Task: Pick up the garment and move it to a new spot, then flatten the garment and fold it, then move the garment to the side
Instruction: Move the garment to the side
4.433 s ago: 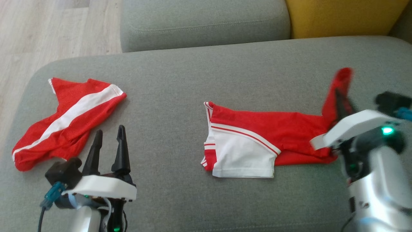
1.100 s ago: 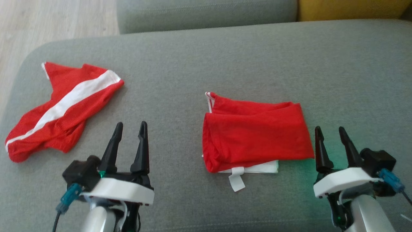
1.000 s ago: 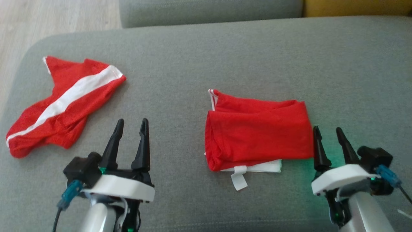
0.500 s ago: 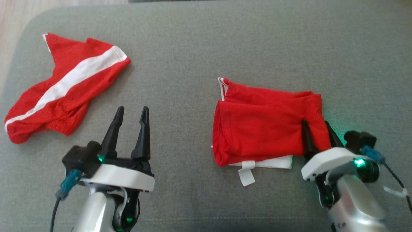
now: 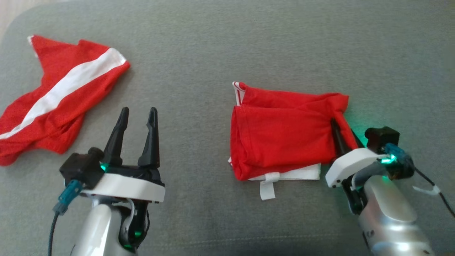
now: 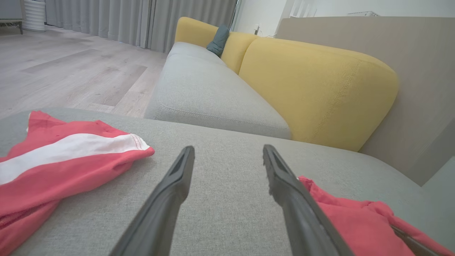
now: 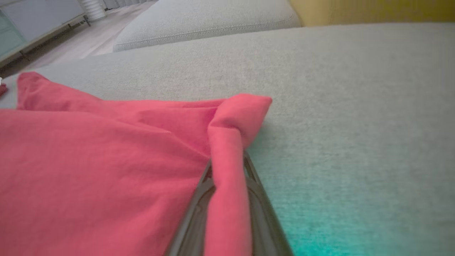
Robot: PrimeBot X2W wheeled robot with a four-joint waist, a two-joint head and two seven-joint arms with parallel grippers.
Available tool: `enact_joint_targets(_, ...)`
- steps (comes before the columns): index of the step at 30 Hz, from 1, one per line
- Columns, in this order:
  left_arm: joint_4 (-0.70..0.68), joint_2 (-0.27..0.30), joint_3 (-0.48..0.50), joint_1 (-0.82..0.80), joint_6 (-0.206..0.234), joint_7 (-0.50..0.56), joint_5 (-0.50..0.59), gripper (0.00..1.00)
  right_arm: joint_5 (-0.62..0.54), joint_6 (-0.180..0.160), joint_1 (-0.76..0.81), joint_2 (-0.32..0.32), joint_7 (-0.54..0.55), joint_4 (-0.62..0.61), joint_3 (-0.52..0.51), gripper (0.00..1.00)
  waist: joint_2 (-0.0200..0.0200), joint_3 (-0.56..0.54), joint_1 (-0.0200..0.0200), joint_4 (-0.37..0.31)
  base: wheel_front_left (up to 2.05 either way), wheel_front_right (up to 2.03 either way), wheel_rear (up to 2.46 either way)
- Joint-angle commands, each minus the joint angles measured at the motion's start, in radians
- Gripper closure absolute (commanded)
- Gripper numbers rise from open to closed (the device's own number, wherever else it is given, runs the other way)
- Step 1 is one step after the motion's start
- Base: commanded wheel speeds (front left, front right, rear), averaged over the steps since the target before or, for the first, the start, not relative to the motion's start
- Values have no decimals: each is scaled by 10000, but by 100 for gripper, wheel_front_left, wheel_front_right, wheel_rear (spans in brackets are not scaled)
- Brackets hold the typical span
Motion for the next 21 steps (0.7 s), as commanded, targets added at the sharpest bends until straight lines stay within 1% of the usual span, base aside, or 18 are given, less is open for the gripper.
enact_joint_targets(1,-354,66,342,-388,-49,-59,79,0,-656,-9,-375,-112,-140,-351,-23,100,0,-119,0,-223,0,0,0)
enact_joint_targets(5,-448,66,211,-411,-41,-59,13,0,-1868,-9,-618,-709,-151,-1053,-6,100,0,-307,0,-561,0,0,0)
enact_joint_targets(8,-578,66,106,-483,11,-59,-75,0,-2320,-9,-858,-1437,159,-1558,196,100,0,-330,0,-837,0,0,0)
enact_joint_targets(12,-706,66,-29,-632,52,-59,-132,0,-2361,-9,-1261,-2730,795,-2025,470,100,0,-126,0,-1131,0,0,0)
enact_joint_targets(17,-747,66,-169,-868,23,-59,-86,0,-2126,-9,-1718,-4215,1424,-2296,431,100,0,379,0,-1222,0,0,0)
enact_joint_targets(19,-746,66,-149,-944,-8,-59,-54,0,-2122,-9,-1817,-4589,1615,-2440,288,100,0,580,0,-1221,0,0,0)
enact_joint_targets(21,-731,66,-108,-965,-27,-59,-35,0,-2109,-9,-1841,-4705,1695,-2533,212,100,0,670,0,-1232,0,0,0)
